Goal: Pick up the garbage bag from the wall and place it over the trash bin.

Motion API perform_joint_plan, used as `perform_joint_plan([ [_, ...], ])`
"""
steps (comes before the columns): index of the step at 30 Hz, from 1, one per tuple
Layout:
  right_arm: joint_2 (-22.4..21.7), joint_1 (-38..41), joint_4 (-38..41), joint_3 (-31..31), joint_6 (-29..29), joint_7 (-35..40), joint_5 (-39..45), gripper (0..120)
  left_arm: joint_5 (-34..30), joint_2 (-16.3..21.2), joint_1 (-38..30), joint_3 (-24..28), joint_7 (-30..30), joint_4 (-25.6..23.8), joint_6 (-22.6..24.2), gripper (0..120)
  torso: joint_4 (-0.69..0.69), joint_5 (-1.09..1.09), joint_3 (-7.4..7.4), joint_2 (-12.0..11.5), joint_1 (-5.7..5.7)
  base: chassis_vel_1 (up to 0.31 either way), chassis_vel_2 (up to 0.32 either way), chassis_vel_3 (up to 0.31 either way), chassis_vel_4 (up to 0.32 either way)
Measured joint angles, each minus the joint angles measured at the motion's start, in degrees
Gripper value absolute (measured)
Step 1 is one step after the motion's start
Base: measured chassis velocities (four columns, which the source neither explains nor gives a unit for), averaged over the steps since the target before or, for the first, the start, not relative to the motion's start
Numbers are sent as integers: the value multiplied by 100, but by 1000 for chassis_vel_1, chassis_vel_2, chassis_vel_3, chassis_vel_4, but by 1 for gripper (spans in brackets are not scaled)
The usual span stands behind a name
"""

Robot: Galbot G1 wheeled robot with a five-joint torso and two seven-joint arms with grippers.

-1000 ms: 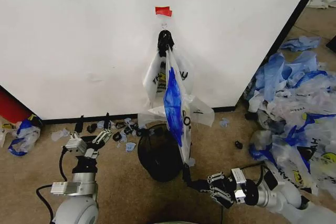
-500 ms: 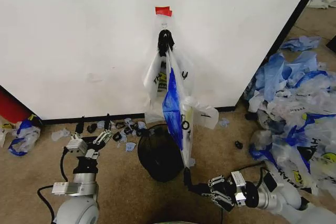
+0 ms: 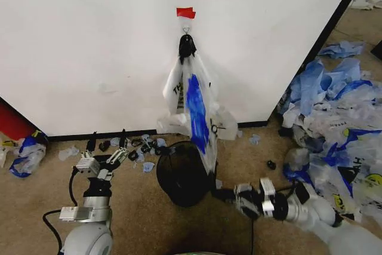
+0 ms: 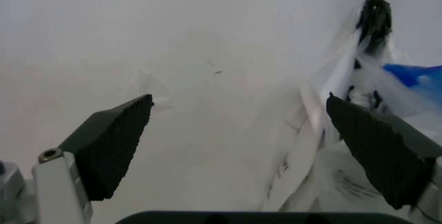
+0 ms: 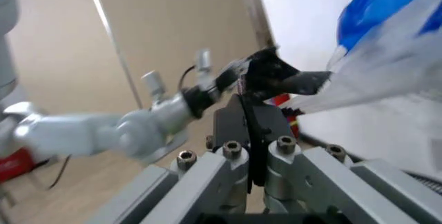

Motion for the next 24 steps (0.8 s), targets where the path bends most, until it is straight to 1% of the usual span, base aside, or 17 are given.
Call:
perform_joint_plan([
  [3, 91, 150, -87, -86, -10, 122, 62, 0, -20, 23, -8, 31, 62, -31, -9, 99, -1, -1, 0, 0, 0, 0, 0, 0, 0],
  [7, 389, 453, -289, -284, -12, 345, 94, 0, -195, 72, -50, 204, 119, -169, -19, 99, 0, -1, 0, 0, 0, 0, 0, 0, 0],
  [8, 389, 453, -289, -284, -12, 345, 94, 0, -195, 72, -50, 204, 119, -169, -19, 99, 0, -1, 0, 0, 0, 0, 0, 0, 0],
  [10, 577, 565, -385, -385, -15, 439, 95, 0, -407, 183, -82, 329, 240, -364, 40, 99, 0, 1, 0, 0, 0, 0, 0, 0, 0],
  [12, 684, 612, -439, -439, -21, 469, 78, 0, -685, 361, -142, 454, 372, -571, 128, 99, 1, 0, 0, 0, 0, 0, 0, 0, 0],
  [14, 777, 638, -471, -477, -46, 470, 31, 0, -1193, 691, -339, 657, 509, -855, 275, 99, 0, 0, 0, 0, 0, 0, 0, 0, 0],
  [15, 777, 638, -471, -477, -46, 470, 31, 0, -1193, 691, -339, 657, 509, -855, 275, 99, 0, 0, 0, 0, 0, 0, 0, 0, 0],
  [17, 824, 649, -474, -500, -68, 463, -12, 0, -1758, 1042, -605, 863, 584, -1007, 410, 99, -1, 1, 0, 0, 0, 0, 0, 0, 0],
  [19, 857, 644, -458, -515, -87, 462, -65, 0, -2274, 1353, -906, 1142, 591, -1024, 517, 99, -1, 0, 0, 0, 0, 0, 0, 0, 0],
  [20, 857, 644, -458, -515, -87, 462, -65, 0, -2274, 1353, -906, 1142, 591, -1024, 517, 99, -1, 0, 0, 0, 0, 0, 0, 0, 0],
  [22, 870, 621, -423, -525, -100, 471, -106, 0, -2726, 1633, -1259, 1527, 589, -949, 569, 99, 0, 0, 0, 0, 0, 0, 0, 0, 0],
  [24, 886, 584, -392, -523, -107, 481, -143, 0, -3071, 1803, -1645, 1894, 591, -866, 582, 99, -1, -2, 1, 0, 0, 0, 0, 0, 0],
])
